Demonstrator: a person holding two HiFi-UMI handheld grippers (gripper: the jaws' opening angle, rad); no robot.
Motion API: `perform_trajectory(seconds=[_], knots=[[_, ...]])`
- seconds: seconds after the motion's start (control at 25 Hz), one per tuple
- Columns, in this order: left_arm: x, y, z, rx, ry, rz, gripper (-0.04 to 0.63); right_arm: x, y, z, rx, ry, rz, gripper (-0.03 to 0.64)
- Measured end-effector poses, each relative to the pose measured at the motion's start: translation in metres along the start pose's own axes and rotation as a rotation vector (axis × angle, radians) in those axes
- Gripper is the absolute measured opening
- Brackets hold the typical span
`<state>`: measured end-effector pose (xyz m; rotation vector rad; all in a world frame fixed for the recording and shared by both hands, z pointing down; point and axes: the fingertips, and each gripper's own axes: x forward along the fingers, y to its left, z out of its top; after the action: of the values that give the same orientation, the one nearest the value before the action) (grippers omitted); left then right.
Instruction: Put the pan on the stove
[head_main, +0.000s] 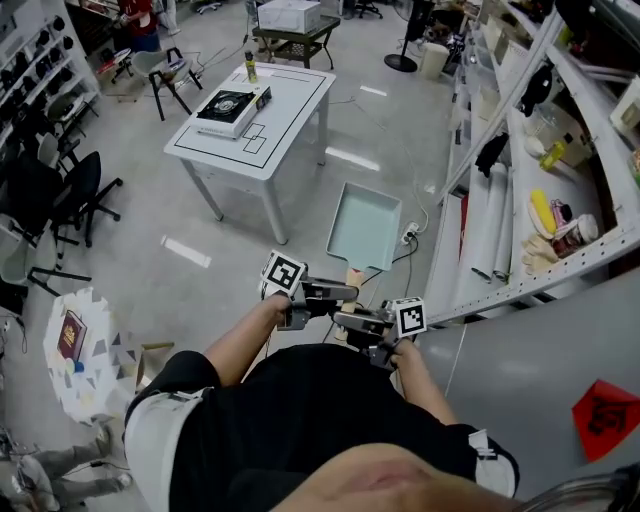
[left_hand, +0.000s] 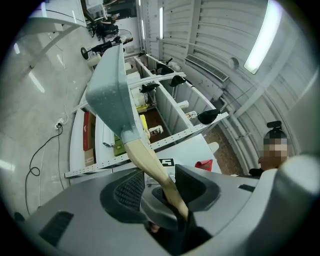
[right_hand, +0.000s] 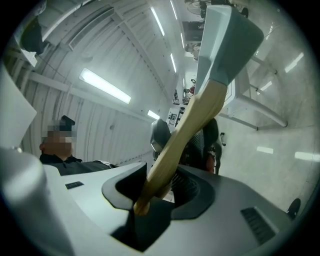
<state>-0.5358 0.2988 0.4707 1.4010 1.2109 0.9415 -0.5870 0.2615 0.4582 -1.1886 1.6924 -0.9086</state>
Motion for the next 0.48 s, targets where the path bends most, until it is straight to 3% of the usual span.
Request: perform_trajectory(seconds=[0.48], knots=[[0.023,0.017,-0.006,0.077,-0.017,0.075,0.195,-0.031,0.007,-0.008,-0.02,0.036,0.024,0.16]])
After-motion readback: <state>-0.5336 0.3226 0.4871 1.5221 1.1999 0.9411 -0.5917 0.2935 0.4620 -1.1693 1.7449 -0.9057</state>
